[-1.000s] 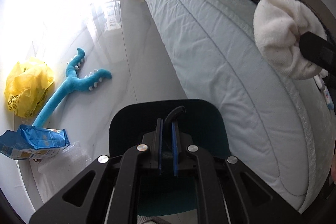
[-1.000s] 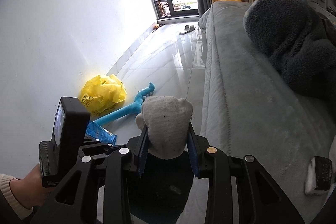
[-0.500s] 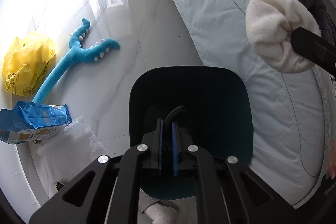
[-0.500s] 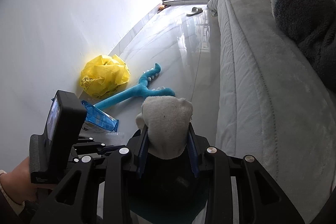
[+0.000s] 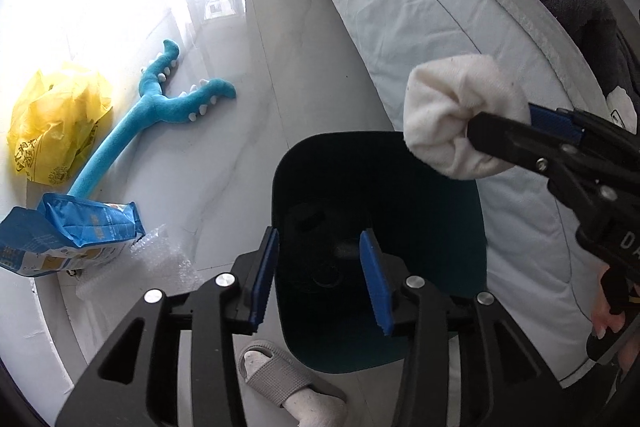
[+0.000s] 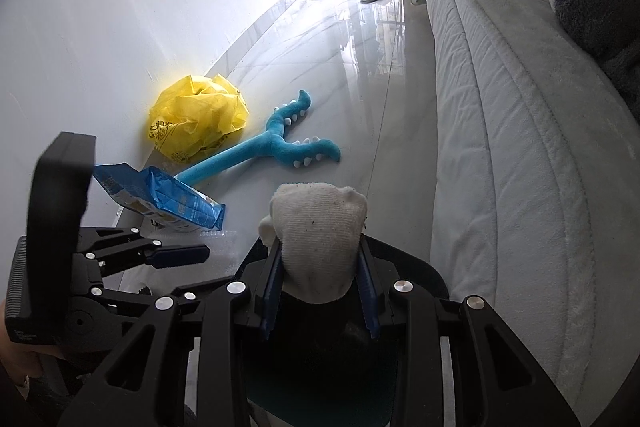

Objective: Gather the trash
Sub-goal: 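Carry the sock to the teal bin and open the right tool over it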

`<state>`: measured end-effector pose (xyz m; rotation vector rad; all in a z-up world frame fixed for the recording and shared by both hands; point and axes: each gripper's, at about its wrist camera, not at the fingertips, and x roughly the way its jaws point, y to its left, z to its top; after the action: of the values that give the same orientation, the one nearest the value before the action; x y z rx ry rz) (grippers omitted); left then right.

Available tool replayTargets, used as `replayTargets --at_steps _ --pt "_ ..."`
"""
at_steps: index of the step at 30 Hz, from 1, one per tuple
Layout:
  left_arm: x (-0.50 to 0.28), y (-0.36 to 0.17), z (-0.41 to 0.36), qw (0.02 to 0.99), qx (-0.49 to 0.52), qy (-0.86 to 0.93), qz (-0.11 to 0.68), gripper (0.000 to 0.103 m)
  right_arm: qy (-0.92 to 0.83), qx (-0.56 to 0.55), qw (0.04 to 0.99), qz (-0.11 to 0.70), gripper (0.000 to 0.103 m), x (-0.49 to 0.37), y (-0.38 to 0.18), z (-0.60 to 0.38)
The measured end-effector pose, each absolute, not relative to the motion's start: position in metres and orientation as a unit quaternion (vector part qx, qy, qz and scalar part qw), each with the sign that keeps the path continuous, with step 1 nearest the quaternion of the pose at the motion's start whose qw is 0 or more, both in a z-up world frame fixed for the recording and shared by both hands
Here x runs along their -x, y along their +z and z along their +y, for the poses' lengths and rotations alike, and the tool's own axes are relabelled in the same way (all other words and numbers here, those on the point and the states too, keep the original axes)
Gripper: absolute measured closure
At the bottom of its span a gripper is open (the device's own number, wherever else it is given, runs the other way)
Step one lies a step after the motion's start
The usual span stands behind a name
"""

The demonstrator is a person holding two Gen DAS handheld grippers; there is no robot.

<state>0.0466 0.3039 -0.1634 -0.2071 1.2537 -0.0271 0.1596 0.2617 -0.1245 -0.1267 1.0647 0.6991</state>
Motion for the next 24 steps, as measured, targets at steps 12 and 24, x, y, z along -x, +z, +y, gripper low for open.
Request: replayTargets --at_steps 12,24 --pt "-0.044 -0.121 0.327 0.858 0.111 0.009 0.502 0.039 0.306 0.071 0.779 0.543 0.069 -0.162 -0.169 0.272" --pt "-0.039 -0.051 0.321 0.925 0.114 0.001 0.363 0.029 0.298 0.098 0.752 0.580 0.067 -0.149 -0.205 0.280"
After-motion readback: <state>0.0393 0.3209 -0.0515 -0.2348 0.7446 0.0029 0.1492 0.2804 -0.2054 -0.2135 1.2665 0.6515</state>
